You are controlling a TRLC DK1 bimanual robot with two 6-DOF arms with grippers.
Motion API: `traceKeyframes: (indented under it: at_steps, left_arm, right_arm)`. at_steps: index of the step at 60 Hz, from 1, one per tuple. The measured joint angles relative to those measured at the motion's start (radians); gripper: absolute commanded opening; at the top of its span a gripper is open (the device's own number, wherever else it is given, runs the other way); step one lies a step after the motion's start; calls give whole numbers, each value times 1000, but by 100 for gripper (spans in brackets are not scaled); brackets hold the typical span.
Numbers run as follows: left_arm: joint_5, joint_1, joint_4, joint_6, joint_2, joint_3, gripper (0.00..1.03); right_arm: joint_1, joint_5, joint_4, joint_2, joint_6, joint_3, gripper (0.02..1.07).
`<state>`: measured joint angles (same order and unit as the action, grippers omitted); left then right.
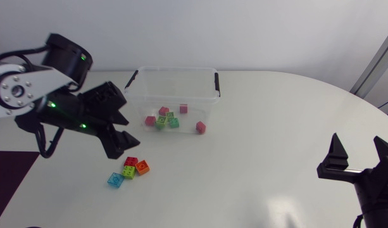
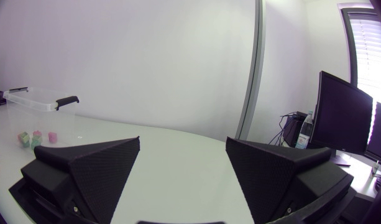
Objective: Pick up the duplo bricks and place them in the container
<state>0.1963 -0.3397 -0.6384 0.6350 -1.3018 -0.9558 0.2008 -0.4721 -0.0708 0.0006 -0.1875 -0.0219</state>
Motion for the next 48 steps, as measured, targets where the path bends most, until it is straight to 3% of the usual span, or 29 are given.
traceKeyframes:
  at_steps: [8,16,33,41,45,46,48]
  left_arm:
    - [-49,-43,11,25,-126,28,86]
    - [-85,-73,86,25,-247,48,86]
    - [-124,-75,155,29,-372,61,75]
    - [-132,-70,178,32,-406,73,57]
    - [-135,-64,178,32,-422,74,42]
    - [-135,-63,179,32,-424,74,30]
    - [-135,-60,179,32,-427,74,26]
  right_arm:
    - [0,0,0,0,0,0,102]
    - [0,0,0,0,0,0,102]
    - [0,0,0,0,0,0,102]
    - [0,0,0,0,0,0,102]
    - [0,0,0,0,0,0,102]
    - [0,0,0,0,0,0,102]
    - [0,0,0,0,0,0,102]
